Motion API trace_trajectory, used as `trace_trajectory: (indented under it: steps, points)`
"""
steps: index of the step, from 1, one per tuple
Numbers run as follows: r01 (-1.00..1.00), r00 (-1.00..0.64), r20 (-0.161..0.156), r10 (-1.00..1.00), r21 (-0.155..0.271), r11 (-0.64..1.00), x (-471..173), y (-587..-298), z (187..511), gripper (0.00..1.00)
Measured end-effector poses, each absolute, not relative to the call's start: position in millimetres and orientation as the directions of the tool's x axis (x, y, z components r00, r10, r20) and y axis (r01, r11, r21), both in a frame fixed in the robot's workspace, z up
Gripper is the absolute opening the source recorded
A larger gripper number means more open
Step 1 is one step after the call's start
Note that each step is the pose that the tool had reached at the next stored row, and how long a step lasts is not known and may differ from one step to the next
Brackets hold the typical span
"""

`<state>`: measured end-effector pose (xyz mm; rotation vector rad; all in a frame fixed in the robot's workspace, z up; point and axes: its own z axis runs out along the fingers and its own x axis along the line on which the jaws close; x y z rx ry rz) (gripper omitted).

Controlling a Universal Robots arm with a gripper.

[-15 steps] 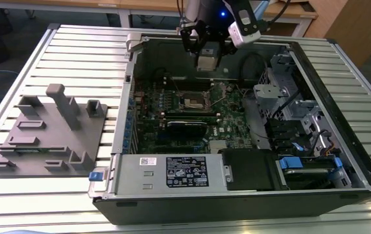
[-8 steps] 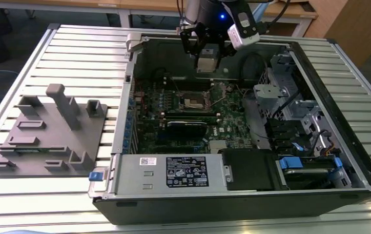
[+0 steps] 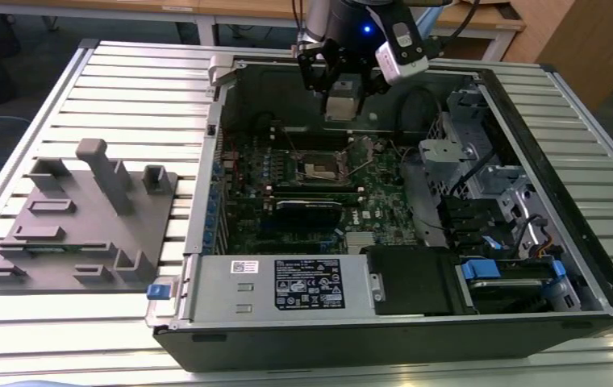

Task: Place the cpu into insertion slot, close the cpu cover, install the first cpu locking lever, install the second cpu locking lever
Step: 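Place the cpu into insertion slot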

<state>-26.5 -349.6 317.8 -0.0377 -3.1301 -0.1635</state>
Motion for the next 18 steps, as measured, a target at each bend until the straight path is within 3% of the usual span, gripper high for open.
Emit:
trace_trajectory:
  steps: [18]
  points:
    - [0.024, -1.000, 0.008, 0.024, 0.104, 0.994, -26.5, -349.6, 301.2, 0.54]
